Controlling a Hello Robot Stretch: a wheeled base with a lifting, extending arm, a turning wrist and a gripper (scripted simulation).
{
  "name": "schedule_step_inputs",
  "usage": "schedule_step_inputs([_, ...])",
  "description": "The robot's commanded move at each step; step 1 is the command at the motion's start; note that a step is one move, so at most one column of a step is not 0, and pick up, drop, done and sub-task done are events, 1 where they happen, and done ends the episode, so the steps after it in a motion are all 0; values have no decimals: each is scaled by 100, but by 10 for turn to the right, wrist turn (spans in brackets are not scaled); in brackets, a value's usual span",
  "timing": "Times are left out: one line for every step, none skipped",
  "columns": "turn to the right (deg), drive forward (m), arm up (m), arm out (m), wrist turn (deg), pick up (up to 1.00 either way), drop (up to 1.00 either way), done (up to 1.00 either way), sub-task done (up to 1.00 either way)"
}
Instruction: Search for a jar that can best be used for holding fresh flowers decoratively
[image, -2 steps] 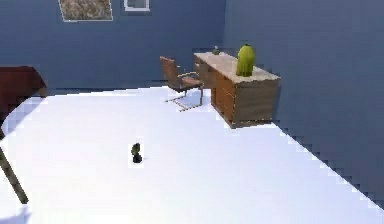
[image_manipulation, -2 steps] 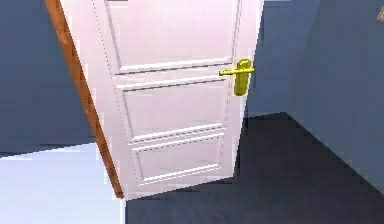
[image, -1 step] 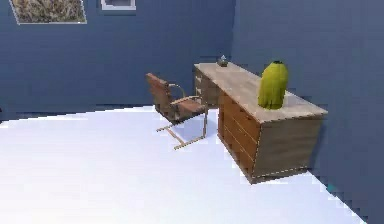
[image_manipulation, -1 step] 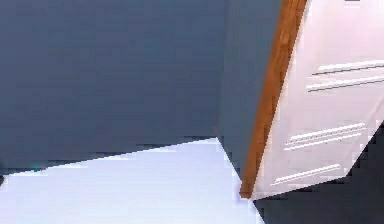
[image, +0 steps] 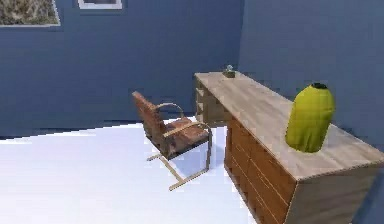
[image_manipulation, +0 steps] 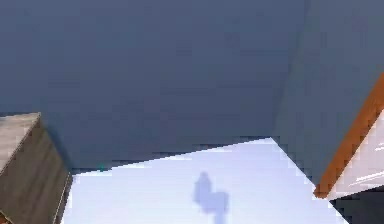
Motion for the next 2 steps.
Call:
schedule_step_inputs([-300,0,0,0,0,0,0,0,0])
schedule_step_inputs([0,85,0,0,0,0,0,0,0])
